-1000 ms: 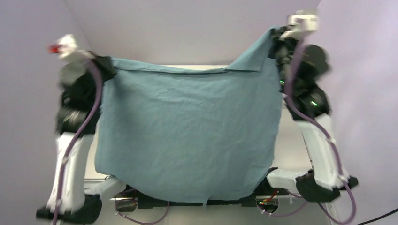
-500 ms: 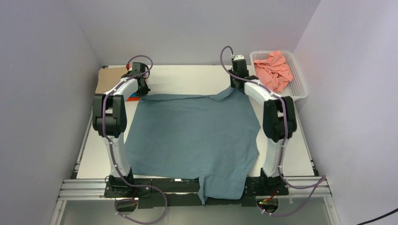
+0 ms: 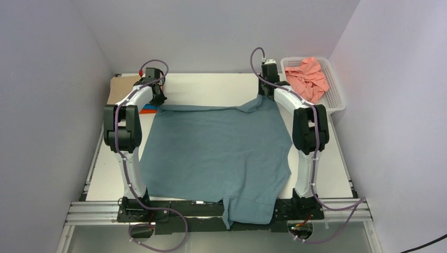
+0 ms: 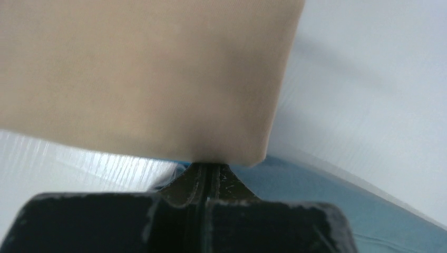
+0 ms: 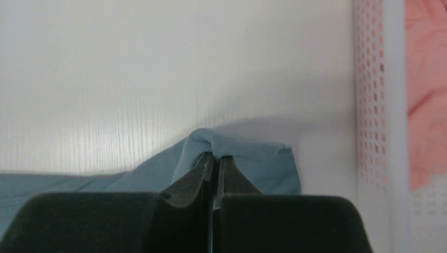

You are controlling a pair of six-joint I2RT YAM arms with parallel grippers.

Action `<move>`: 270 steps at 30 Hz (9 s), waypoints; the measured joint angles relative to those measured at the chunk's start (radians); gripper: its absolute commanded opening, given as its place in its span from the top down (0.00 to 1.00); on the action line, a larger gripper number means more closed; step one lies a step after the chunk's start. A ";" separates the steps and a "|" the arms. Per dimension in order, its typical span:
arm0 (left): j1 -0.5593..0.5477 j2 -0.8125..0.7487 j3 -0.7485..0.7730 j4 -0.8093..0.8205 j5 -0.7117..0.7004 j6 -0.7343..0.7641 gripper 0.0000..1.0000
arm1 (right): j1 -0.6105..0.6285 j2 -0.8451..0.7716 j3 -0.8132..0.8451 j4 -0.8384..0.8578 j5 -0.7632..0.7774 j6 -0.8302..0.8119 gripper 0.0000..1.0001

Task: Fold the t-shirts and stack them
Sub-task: Fold the flattened tshirt in 1/3 of the way, then grab the side of the flattened tshirt closest away from the robot with both arms, then fold the other side of the tshirt into a rectangle

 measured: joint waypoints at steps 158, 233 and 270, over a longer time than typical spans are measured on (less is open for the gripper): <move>-0.085 -0.965 -1.109 -0.117 -0.090 -0.542 1.00 | 0.554 -0.835 -0.780 -0.421 -0.195 0.224 0.28; 0.004 -0.775 -0.848 -0.050 -0.023 -0.437 1.00 | 0.394 -0.721 -0.552 -0.383 0.182 0.085 1.00; 0.020 -0.399 -0.467 -0.048 0.035 -0.249 0.01 | 0.192 -0.116 -0.169 -0.153 0.267 -0.070 0.00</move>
